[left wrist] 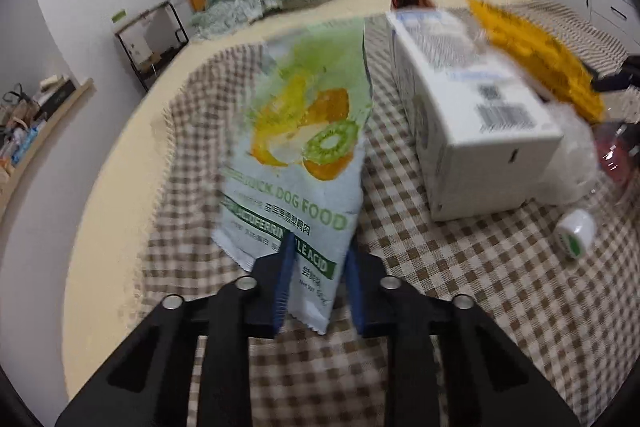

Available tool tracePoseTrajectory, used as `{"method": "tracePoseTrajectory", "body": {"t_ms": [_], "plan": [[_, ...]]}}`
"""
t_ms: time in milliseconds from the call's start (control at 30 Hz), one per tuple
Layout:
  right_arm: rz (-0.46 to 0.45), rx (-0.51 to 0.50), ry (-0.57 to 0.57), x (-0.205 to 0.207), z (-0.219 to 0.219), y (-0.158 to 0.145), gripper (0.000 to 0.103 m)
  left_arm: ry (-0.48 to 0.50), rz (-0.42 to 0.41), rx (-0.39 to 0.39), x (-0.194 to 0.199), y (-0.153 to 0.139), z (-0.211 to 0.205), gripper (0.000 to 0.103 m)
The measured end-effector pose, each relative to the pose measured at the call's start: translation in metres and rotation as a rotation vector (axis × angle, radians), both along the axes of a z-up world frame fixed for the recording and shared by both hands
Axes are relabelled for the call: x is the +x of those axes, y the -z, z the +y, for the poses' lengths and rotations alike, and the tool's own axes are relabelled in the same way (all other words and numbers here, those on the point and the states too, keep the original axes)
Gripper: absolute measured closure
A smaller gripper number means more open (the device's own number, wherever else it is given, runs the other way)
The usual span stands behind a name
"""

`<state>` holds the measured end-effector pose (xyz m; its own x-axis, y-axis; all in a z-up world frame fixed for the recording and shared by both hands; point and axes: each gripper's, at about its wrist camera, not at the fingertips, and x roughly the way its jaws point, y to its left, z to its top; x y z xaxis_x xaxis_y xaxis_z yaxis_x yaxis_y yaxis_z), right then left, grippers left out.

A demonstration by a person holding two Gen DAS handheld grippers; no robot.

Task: Collect trash
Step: 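Grasp the green dog-food pouch with left tool while right tool grasps yellow wrapper, then carry the pouch and yellow wrapper with both tools over the floor bin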

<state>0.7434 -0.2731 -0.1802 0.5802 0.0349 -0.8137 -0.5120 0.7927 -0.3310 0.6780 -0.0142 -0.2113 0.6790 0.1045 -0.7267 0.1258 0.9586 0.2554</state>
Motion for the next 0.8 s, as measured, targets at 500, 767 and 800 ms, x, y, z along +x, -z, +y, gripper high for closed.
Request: {"method": "tracePoseTrajectory", "body": {"t_ms": [500, 767, 800], "plan": [[-0.103, 0.121, 0.031, -0.066, -0.016, -0.102, 0.102, -0.040, -0.098, -0.097, -0.075, -0.128, 0.039, 0.103], [-0.093, 0.258, 0.055, -0.149, -0.041, -0.163, 0.102, 0.013, -0.156, -0.196, -0.159, -0.207, 0.016, 0.103], [-0.100, 0.272, 0.065, -0.166, -0.050, -0.170, 0.102, 0.025, -0.160, -0.204, -0.169, -0.211, 0.009, 0.103]]}}
